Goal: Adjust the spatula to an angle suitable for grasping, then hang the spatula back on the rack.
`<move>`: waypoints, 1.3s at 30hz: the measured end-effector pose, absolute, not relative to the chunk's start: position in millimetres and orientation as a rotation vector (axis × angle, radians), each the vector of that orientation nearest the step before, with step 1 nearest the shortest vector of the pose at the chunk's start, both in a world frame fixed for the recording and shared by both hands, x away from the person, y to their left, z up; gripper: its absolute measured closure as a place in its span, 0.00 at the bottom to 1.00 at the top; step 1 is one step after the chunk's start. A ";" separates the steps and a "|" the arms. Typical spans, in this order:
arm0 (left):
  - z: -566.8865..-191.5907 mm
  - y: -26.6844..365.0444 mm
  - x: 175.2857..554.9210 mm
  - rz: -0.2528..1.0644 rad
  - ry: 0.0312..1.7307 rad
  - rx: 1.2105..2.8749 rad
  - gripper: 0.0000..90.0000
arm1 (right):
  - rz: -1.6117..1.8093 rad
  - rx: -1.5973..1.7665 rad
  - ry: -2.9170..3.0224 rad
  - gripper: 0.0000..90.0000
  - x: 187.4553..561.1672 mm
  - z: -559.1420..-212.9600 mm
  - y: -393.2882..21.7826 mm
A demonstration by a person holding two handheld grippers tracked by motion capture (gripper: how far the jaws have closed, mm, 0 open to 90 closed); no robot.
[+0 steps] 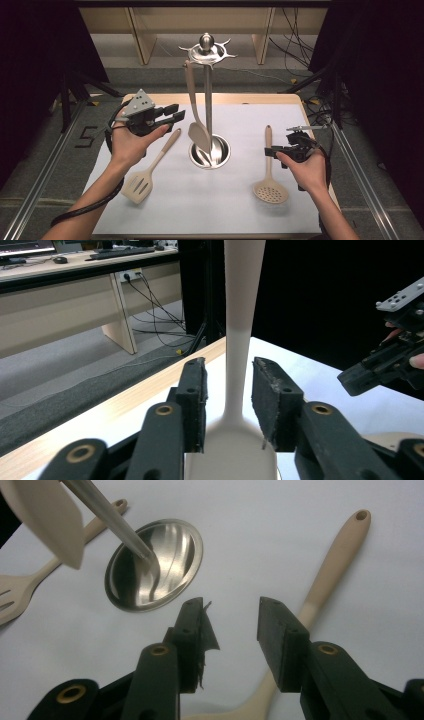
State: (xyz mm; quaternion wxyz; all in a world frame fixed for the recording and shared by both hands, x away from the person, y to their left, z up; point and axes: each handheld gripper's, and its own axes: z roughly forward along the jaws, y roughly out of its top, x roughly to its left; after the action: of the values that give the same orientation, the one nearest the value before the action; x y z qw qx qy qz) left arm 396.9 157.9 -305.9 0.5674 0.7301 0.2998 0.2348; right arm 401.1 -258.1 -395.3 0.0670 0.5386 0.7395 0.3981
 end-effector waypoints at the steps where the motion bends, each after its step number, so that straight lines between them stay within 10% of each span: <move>1: -306.9 161.6 394.8 0.559 0.705 1.713 0.72 | 1.181 1.625 2.233 0.71 401.8 -395.6 -258.1; 15: -299.9 174.3 375.8 0.617 0.700 1.631 0.99 | 1.155 1.586 2.296 0.77 402.0 -398.9 -262.0; 39: -253.0 150.9 376.9 0.550 0.661 1.507 0.99 | 1.146 1.507 2.325 0.87 415.0 -398.8 -254.9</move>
State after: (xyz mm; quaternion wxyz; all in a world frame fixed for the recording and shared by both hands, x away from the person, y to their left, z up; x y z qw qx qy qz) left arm 376.9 150.9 -253.0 0.6466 0.6626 0.2907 0.2416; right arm 415.0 -254.9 -398.8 0.0716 0.5014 0.7734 0.3811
